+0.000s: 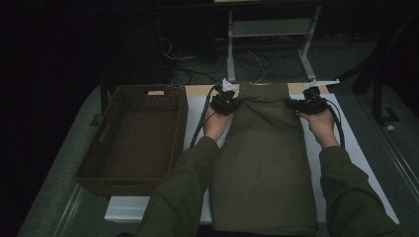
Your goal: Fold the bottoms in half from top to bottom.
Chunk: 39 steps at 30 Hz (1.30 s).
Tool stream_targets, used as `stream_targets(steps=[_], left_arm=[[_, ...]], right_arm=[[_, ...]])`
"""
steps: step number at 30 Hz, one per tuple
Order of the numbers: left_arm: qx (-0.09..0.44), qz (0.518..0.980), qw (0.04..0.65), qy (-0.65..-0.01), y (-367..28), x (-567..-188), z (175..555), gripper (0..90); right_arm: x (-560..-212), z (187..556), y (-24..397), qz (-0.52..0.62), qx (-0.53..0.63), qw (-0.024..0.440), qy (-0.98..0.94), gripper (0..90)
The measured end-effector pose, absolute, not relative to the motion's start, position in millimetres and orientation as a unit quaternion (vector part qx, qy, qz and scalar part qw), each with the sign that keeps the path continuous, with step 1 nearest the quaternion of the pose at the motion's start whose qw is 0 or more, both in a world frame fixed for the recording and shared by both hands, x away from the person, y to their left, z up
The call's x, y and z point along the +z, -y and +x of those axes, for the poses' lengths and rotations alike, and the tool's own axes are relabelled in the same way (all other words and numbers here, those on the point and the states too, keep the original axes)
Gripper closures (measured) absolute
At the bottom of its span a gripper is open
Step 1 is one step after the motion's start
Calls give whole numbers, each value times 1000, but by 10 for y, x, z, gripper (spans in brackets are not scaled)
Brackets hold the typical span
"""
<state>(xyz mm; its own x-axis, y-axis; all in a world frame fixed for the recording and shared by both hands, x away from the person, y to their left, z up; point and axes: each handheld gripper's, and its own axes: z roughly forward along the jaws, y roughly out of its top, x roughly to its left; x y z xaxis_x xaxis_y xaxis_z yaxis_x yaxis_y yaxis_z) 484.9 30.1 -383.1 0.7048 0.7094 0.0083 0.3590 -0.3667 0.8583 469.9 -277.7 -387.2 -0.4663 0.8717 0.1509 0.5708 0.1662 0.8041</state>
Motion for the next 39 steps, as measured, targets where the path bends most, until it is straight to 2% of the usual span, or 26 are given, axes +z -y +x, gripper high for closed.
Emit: stream_targets(steps=[9, 24, 39], left_arm=[[195, 806, 459, -320, -330, -3768, 4663, 852], [161, 804, 479, -313, -462, -3757, 4396, 851], [148, 809, 481, -303, -512, -3799, 4217, 850]], right_arm=[[-3857, 4529, 2797, 472, 435, 174, -747, 856], [-3792, 4273, 2799, 450, 442, 168, -758, 855], [-3829, 4006, 2812, 432, 450, 164, -764, 855]])
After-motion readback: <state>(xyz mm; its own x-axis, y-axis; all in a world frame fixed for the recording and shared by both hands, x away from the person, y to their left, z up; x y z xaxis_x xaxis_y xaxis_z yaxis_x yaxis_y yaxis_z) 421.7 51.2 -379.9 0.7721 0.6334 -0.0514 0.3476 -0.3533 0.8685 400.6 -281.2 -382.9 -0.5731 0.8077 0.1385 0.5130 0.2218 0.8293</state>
